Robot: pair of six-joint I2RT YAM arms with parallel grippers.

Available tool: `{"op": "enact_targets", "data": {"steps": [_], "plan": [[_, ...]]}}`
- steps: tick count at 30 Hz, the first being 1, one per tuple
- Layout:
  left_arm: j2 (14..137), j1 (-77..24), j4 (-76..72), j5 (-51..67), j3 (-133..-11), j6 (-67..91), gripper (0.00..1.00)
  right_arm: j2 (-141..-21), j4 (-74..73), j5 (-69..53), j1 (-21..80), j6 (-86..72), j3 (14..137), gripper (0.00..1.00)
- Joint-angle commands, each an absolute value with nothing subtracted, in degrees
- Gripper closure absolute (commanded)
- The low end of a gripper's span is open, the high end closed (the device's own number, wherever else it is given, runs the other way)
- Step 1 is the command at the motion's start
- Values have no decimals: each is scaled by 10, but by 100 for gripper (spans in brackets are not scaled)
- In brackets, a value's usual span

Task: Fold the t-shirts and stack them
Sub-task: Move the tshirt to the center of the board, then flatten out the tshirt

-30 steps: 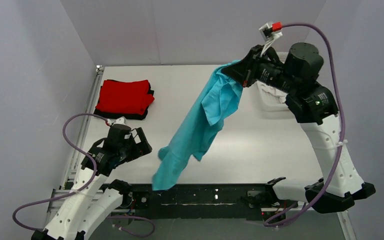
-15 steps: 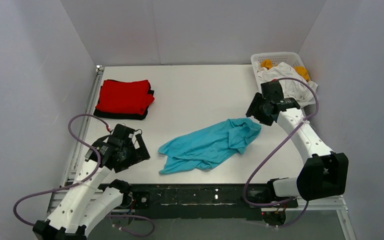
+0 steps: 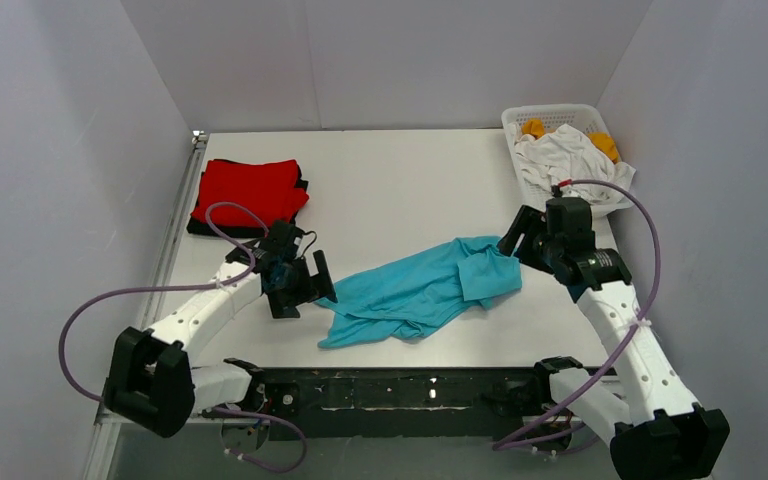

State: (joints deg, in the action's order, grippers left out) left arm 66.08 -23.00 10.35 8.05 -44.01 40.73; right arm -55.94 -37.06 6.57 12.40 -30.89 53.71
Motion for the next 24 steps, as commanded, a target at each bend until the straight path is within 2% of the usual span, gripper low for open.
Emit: {"op": "enact_targets", "data": {"steps": [1,5,11,17,18,22,23,24], "plan": [[731,-230,66,94,-440,382,3,-484,-338,6,127,-298,475,26],[776,-230,17,92,-423,415,8,-430,-338,23,127,-291,436,26],[825,-230,-62,126,-402,424,17,-419,-356,63,127,-293,422,26],[851,-230,-101,109,-390,420,38,-417,-353,34,127,-291,422,26],[855,-229,-105,98,-393,415,43,-420,-353,23,127,-289,422,26],[874,-229,-96,83,-415,392,85,-435,-349,-24,138,-292,422,26],[875,-229,-81,78,-425,389,100,-441,-341,-35,152,-295,422,26],[873,-229,-64,70,-435,385,100,-450,-334,-35,172,-299,424,26]]}}
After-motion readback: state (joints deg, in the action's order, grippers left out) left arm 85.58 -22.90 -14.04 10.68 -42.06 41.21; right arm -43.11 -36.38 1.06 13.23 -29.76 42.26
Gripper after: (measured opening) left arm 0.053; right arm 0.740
